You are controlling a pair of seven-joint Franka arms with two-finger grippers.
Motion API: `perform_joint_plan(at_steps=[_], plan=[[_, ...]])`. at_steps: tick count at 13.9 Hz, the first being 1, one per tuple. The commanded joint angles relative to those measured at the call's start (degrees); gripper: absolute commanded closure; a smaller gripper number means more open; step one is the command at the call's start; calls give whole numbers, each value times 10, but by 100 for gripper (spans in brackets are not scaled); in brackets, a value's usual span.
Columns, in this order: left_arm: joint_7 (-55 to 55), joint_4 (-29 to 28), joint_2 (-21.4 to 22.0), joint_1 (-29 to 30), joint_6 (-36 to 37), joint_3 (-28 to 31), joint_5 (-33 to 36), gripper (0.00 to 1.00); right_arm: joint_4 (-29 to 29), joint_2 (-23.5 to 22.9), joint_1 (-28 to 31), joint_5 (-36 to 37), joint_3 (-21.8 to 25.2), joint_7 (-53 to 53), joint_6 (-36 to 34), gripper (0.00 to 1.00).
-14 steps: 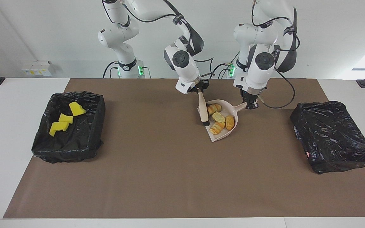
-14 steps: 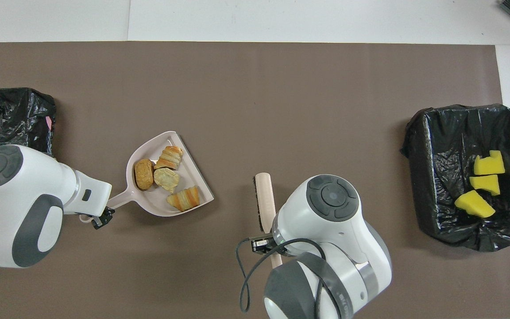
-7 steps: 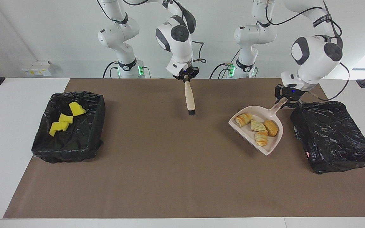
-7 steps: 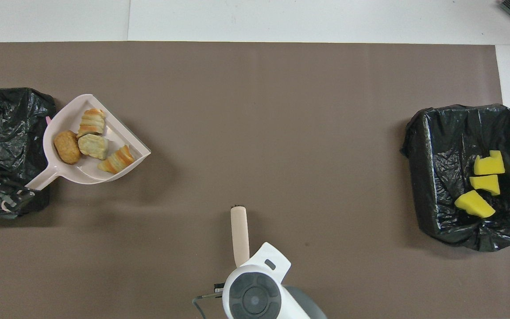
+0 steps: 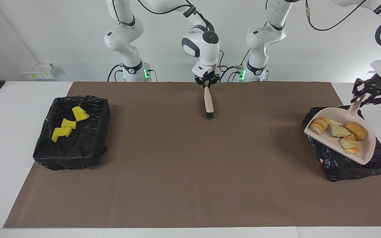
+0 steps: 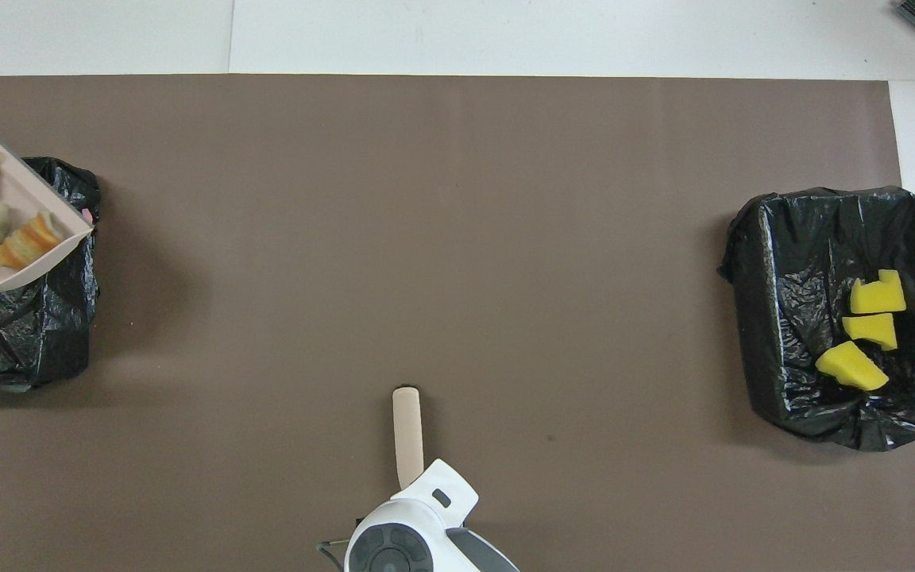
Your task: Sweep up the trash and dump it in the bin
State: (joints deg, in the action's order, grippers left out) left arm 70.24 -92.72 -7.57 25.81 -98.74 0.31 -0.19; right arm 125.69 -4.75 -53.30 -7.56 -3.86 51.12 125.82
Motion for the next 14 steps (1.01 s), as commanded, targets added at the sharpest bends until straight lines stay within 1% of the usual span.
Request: perform_joint_plan(at_steps=[1,3,5,8,9,10,12,14], plan=[[34,67,-38,19,18,-5,67,100,-61,1,32,21,-2,0,-76,0],[38,72,-40,27,6,-5,127,100,-89,17,59,21,0,-43,-123,0],[46,82,-46,33,-1,-5,184,100,-124,32,103,21,-1,-111,-186,0],[53,96,-58,26,-22,-7,266,100,-195,37,169,23,3,-222,-291,0],[69,96,-59,22,-35,-13,309,100,-222,35,197,27,3,-263,-324,0],[80,93,-58,10,-44,-13,332,100,-238,36,222,32,4,-303,-343,0],[90,87,-56,-25,-37,-12,361,100,-267,39,279,34,6,-389,-379,0],[116,78,-53,-37,-36,-13,394,100,-287,40,335,50,7,-475,-402,0]])
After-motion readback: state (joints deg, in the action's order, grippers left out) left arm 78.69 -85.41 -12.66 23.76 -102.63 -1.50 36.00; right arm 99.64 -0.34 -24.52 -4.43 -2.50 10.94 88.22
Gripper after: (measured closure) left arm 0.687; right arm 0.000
